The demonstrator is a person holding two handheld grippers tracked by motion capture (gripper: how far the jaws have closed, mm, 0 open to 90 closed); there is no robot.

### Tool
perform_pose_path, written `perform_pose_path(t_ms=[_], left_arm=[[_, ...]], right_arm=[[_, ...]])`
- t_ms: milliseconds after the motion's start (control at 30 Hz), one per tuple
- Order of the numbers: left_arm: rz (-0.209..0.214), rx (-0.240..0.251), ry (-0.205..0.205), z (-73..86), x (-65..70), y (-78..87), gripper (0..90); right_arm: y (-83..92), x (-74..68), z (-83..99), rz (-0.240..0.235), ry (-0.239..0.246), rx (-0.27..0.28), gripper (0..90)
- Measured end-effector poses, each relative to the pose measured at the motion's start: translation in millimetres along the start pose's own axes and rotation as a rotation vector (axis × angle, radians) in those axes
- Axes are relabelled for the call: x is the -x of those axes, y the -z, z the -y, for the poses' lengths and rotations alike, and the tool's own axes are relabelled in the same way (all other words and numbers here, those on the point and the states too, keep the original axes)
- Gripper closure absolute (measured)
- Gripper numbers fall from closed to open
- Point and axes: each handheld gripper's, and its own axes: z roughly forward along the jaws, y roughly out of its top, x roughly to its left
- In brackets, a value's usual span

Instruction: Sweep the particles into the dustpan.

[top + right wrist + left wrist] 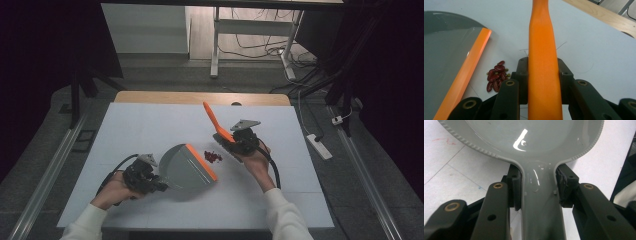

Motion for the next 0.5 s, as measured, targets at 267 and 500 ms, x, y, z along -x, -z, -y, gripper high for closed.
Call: perform_pose_path(t_ms=[267,500], left_arm=[[0.01,-0.023,0.008,-3.9,-2.3,-5.7,61.6],[0.011,-0.034,0.014,-5.0,-4.5,-8.1,61.6]], right_arm=[[-9.6,-5.5,0.6,0.003,0.024,-0.032,69.9],[-14.5,-7.4,2.5,-0.001,0.029,-0.05,69.9]])
